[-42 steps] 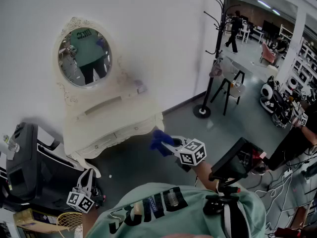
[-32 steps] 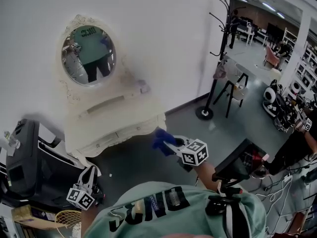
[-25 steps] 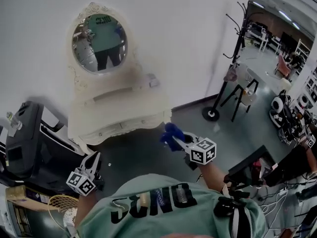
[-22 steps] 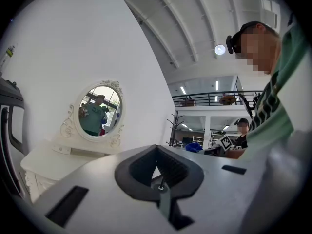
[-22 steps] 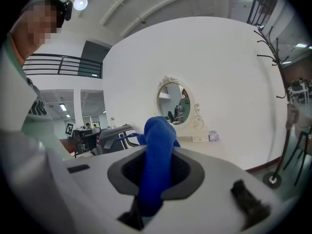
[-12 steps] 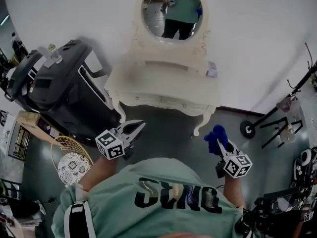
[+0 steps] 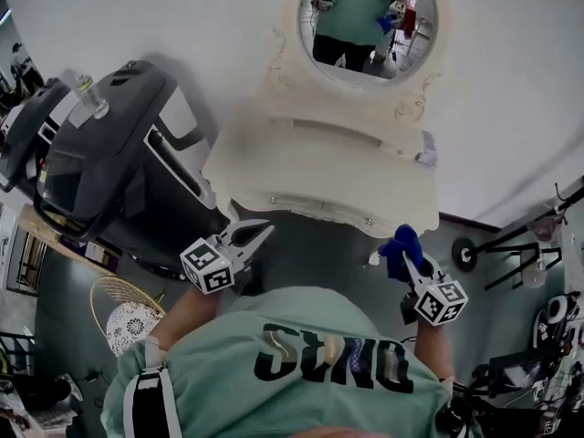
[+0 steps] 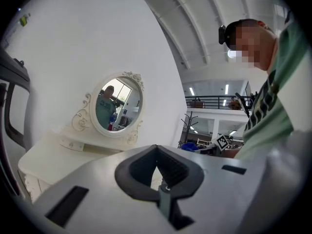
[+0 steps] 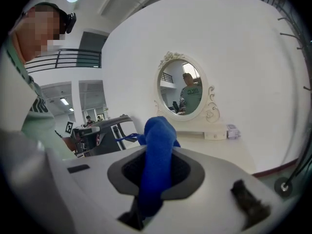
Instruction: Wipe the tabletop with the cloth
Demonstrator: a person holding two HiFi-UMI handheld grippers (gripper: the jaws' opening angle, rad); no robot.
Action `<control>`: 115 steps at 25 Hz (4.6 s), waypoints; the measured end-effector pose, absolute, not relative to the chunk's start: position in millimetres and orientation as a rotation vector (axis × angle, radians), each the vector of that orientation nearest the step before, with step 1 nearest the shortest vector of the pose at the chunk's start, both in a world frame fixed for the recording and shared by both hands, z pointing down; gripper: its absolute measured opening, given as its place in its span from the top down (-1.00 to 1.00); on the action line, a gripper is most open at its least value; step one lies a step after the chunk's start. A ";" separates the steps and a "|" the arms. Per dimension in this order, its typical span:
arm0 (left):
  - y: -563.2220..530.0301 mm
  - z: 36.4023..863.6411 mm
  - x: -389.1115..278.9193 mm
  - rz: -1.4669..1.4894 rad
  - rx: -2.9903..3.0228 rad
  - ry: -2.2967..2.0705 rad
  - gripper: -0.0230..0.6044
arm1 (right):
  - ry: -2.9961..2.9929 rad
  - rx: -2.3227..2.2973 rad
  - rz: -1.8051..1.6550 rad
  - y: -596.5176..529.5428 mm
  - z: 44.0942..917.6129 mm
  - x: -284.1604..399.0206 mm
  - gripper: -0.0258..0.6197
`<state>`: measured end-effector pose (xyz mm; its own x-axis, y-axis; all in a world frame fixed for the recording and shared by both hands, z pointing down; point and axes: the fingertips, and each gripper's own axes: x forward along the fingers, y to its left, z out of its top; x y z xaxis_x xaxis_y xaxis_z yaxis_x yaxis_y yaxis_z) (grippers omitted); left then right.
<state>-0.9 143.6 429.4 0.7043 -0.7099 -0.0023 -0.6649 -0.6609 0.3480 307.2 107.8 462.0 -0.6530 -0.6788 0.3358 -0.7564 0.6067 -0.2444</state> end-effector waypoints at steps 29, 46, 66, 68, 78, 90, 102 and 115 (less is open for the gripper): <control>-143.3 447.8 -189.0 -0.164 2.184 -1.662 0.91 | -2.554 0.123 0.018 -309.0 502.4 -64.1 0.73; 30.7 514.8 -358.8 -0.159 1.809 -1.946 0.91 | -1.489 0.047 -0.526 -470.5 716.0 -359.0 0.73; 43.1 529.6 -360.5 -0.248 1.801 -1.928 0.92 | -1.556 -0.522 -0.550 -178.0 760.4 -359.5 0.73; 40.0 524.7 -356.5 -0.243 1.814 -1.925 0.91 | -1.583 -0.656 -0.574 -112.4 758.2 -351.8 0.73; 42.8 530.6 -354.1 -0.250 1.778 -1.944 0.91 | -1.698 -0.556 -0.529 -174.9 742.2 -371.7 0.73; 45.7 548.9 -373.8 -0.270 1.711 -1.932 0.91 | -1.114 0.066 -0.555 -497.0 762.6 -323.2 0.73; 44.5 541.0 -366.5 -0.305 1.748 -1.928 0.91 | -1.083 -0.220 -0.539 -388.8 767.5 -299.7 0.74; 44.0 510.2 -338.9 -0.317 1.826 -1.930 0.91 | -1.229 -0.878 -0.509 -58.6 752.5 -229.1 0.74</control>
<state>-338.9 44.0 510.2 -0.0115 -0.9853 0.1706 -0.8789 0.0913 0.4682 -229.1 -58.6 752.5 0.2871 0.1157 0.9509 0.7539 0.5852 -0.2988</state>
